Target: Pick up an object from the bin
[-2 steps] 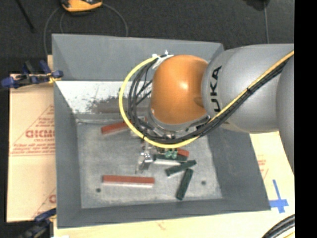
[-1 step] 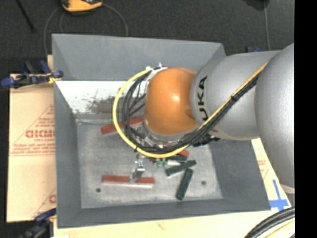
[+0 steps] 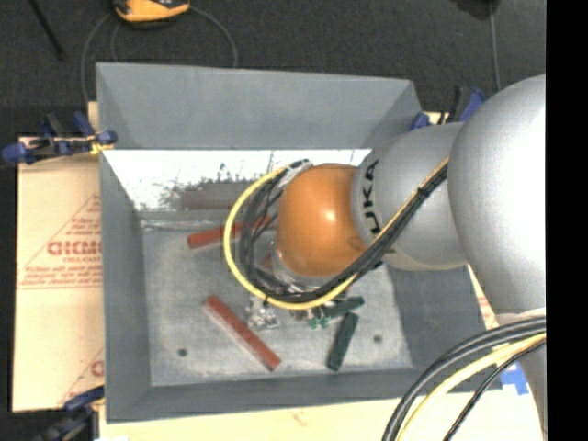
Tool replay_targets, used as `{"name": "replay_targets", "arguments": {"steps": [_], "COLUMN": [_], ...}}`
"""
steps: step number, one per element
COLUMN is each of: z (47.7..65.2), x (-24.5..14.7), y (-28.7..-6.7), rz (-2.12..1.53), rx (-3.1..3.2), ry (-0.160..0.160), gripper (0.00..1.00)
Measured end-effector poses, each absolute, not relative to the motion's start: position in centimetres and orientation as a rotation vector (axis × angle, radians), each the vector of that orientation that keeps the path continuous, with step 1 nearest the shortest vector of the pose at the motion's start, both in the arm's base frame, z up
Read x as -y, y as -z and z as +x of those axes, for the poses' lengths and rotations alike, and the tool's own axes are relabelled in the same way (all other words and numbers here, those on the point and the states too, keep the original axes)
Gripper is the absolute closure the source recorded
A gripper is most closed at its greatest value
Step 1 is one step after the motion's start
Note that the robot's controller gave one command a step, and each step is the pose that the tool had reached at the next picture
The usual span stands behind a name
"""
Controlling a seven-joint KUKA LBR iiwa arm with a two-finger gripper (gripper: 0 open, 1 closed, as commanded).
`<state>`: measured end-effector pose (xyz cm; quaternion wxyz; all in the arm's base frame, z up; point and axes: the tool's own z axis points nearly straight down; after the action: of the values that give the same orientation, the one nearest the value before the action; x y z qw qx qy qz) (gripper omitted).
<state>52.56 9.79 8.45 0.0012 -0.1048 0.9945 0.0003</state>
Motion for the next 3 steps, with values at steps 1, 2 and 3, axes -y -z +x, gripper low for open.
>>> {"name": "replay_targets", "arguments": {"steps": [1,2,3], "z": [52.6,52.6,48.0], "x": [-9.8,-9.8,-16.7], "y": [-8.5,-8.5,-7.8], "rz": [-0.326,-0.325,-0.317], "rx": [-3.122,-3.122,-3.128], "ry": [-0.002,-0.003,0.0], "gripper": [0.0,0.0,1.0]}}
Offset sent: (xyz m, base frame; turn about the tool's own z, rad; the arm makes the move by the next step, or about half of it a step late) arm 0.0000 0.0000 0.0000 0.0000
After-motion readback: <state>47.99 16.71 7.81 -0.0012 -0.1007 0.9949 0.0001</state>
